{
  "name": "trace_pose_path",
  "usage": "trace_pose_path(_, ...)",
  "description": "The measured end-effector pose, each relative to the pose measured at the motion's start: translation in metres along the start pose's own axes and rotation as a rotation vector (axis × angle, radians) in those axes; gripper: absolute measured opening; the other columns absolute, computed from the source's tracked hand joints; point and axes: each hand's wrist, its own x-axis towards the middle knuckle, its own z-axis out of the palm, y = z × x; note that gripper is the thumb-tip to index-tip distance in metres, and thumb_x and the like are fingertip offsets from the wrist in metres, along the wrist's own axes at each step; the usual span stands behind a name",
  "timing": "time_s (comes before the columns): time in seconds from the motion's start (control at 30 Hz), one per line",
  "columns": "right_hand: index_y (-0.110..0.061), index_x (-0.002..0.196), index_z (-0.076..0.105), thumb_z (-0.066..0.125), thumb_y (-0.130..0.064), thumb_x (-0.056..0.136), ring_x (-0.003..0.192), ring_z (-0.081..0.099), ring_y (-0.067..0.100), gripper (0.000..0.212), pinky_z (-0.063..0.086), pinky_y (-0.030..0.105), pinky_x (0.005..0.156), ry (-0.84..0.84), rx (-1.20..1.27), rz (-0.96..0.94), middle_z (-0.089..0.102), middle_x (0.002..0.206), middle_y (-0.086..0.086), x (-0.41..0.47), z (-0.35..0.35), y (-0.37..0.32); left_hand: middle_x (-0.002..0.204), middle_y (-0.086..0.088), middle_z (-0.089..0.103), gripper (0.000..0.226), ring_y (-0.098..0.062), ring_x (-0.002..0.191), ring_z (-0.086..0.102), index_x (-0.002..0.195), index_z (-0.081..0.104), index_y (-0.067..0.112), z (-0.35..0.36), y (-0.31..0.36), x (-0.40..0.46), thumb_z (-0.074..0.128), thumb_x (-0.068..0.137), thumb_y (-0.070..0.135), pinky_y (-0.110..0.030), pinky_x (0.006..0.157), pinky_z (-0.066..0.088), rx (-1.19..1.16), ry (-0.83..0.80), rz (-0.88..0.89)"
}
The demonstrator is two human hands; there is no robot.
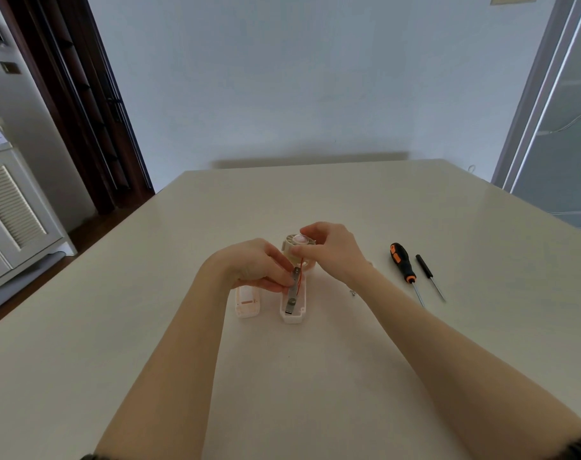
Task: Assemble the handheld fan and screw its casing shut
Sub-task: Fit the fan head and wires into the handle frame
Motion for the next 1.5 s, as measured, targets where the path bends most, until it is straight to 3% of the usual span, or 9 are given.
trace_pose_path(0.13, -0.013, 0.118, 0.063, 0.076, -0.022, 0.074, 0.092, 0.059, 0.008, 0.047, 0.04, 0.007, 0.069, -0.012, -0.064, -0.046, 0.067, 0.111, 0.001, -0.002, 0.001, -0.002, 0.071, -0.003, 0.071, 0.019, -0.01, 0.063, 0.071, 0.086, 0.061, 0.005, 0.001, 0.001, -0.002, 0.068, 0.078, -0.009, -0.018, 0.062, 0.058, -0.063, 0.02, -0.004)
trace_pose_path(0.27, -0.012, 0.119, 0.064, 0.077, -0.019, 0.072, 0.09, 0.058, 0.008, 0.049, 0.04, 0.008, 0.069, -0.024, -0.112, -0.069, 0.067, 0.111, 0.002, -0.002, 0.002, -0.002, 0.074, -0.004, 0.068, 0.022, -0.01, 0.063, 0.07, 0.084, 0.059, 0.007, 0.005, 0.002, -0.004, 0.069, 0.076, -0.01, -0.019, 0.063, 0.058, -0.106, 0.045, -0.012)
trace_pose_path(0.33, -0.012, 0.118, 0.063, 0.077, -0.019, 0.071, 0.091, 0.058, 0.008, 0.05, 0.041, 0.011, 0.07, -0.025, -0.139, -0.075, 0.067, 0.112, 0.003, -0.002, 0.003, -0.002, 0.082, -0.007, 0.069, 0.025, -0.013, 0.072, 0.071, 0.094, 0.059, 0.004, 0.005, 0.002, -0.004, 0.07, 0.076, -0.009, -0.021, 0.067, 0.059, -0.137, 0.042, -0.031)
trace_pose_path(0.43, -0.012, 0.119, 0.063, 0.077, -0.02, 0.071, 0.097, 0.059, 0.012, 0.051, 0.04, 0.017, 0.077, -0.015, -0.175, -0.077, 0.066, 0.113, 0.003, -0.003, 0.003, -0.002, 0.1, -0.014, 0.068, 0.06, -0.018, 0.082, 0.072, 0.123, 0.045, 0.006, 0.006, 0.001, 0.0, 0.074, 0.072, -0.008, -0.024, 0.068, 0.059, -0.188, 0.058, -0.061)
trace_pose_path(0.7, -0.014, 0.119, 0.064, 0.075, -0.021, 0.074, 0.093, 0.056, 0.009, 0.046, 0.038, 0.009, 0.066, -0.036, -0.16, -0.035, 0.065, 0.114, 0.001, -0.002, 0.002, 0.001, 0.109, -0.019, 0.066, 0.093, -0.025, 0.089, 0.072, 0.141, 0.025, 0.019, 0.008, 0.0, 0.006, 0.076, 0.069, -0.009, -0.031, 0.074, 0.06, -0.213, 0.057, -0.034)
trace_pose_path(0.87, -0.013, 0.118, 0.064, 0.069, -0.032, 0.082, 0.098, 0.057, 0.012, 0.041, 0.04, 0.019, 0.077, -0.011, -0.096, 0.009, 0.064, 0.112, 0.0, -0.002, -0.003, -0.002, 0.112, -0.018, 0.065, 0.092, -0.024, 0.088, 0.072, 0.142, 0.028, 0.019, 0.006, -0.001, 0.008, 0.077, 0.069, -0.009, -0.03, 0.073, 0.06, -0.215, 0.029, -0.019)
trace_pose_path(1.0, -0.012, 0.095, 0.068, 0.068, -0.019, 0.08, 0.078, 0.058, 0.011, 0.016, 0.043, 0.016, 0.063, 0.095, -0.054, 0.028, 0.064, 0.085, 0.0, -0.003, -0.014, -0.008, 0.116, -0.018, 0.06, 0.085, -0.023, 0.084, 0.073, 0.138, 0.036, 0.016, 0.003, 0.001, 0.008, 0.077, 0.069, -0.009, -0.028, 0.068, 0.06, -0.236, 0.032, -0.031)
trace_pose_path(1.2, -0.008, 0.084, 0.07, 0.072, -0.021, 0.08, 0.05, 0.055, 0.004, 0.014, 0.044, 0.015, 0.047, -0.155, -0.069, 0.073, 0.063, 0.064, -0.004, -0.013, -0.022, -0.018, 0.112, -0.017, 0.065, 0.078, -0.022, 0.088, 0.072, 0.137, 0.039, 0.015, 0.002, 0.001, 0.008, 0.076, 0.071, -0.006, -0.029, 0.072, 0.06, -0.265, 0.038, -0.015)
trace_pose_path(1.5, -0.008, 0.083, 0.075, 0.074, -0.007, 0.072, 0.06, 0.063, 0.004, 0.011, 0.051, 0.013, 0.061, -0.243, -0.137, -0.019, 0.069, 0.071, -0.001, -0.017, -0.021, -0.02, 0.112, -0.019, 0.066, 0.073, -0.025, 0.089, 0.072, 0.134, 0.041, 0.01, 0.006, 0.001, 0.006, 0.072, 0.072, -0.013, -0.03, 0.071, 0.06, -0.297, 0.039, -0.014)
